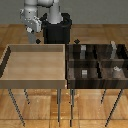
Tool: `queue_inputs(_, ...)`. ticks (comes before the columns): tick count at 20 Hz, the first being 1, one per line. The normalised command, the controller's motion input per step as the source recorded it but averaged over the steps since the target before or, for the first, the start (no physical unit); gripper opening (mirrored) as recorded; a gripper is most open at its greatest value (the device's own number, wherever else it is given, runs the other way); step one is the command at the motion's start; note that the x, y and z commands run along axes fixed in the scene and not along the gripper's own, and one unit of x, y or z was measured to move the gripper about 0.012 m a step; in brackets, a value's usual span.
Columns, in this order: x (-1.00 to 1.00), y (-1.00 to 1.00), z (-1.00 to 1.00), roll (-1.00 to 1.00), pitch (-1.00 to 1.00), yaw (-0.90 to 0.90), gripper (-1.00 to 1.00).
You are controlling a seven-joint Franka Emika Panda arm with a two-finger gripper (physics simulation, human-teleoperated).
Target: Place the milk carton into the appropriate compartment.
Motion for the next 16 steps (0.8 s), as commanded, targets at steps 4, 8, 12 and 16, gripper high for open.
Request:
queue_inputs(4,0.0,0.75,0.0,0.0,0.0,0.0,-1.0)
queue_inputs(8,0.0,1.0,0.0,0.0,0.0,0.0,-1.0)
queue_inputs(12,0.0,1.0,0.0,0.0,0.0,0.0,-1.0)
queue_inputs(16,0.0,1.0,0.0,0.0,0.0,0.0,-1.0)
